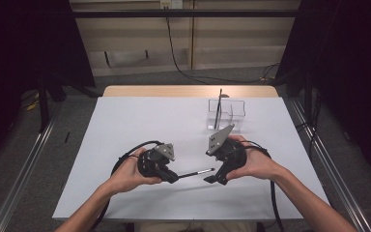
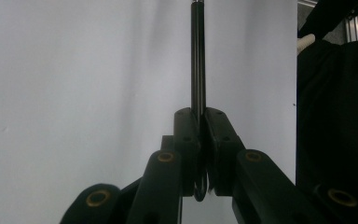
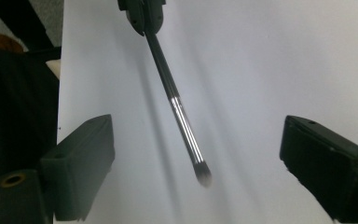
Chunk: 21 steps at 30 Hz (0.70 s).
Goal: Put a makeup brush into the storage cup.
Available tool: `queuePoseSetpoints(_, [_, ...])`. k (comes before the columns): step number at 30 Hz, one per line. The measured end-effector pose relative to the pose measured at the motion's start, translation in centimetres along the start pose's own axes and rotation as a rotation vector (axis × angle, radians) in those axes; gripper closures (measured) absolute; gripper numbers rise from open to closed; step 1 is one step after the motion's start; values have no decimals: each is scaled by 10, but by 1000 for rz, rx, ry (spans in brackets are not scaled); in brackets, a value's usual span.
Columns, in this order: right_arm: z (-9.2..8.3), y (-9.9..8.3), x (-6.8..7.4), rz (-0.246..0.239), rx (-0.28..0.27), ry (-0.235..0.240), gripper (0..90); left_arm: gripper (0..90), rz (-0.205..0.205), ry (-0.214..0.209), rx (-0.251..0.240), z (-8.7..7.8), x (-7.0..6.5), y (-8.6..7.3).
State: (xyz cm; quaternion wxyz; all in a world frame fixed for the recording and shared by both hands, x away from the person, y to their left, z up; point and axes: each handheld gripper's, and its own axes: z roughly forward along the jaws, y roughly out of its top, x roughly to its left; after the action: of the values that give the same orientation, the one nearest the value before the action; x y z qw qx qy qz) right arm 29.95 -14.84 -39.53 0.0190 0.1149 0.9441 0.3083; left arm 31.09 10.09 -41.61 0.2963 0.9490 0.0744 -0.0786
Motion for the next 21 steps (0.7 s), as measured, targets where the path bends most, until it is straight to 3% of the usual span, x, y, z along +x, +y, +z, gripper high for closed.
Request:
queuePoseSetpoints(5, [-4, -9, 1, 28, -53, -22, 19, 841, -14, 6, -25, -5, 1, -6])
queuePoseSetpoints(11, [-5, -18, 3, 62, -91, -18, 31, 841, -36, 14, -47, -10, 2, -14])
queuePoseSetpoints(14, [-12, -22, 4, 79, -154, -31, 30, 841, -42, 21, -58, -13, 2, -18])
queuePoseSetpoints(21, [-23, -34, 8, 117, -221, -55, 33, 841, -70, 29, -123, -21, 4, -24])
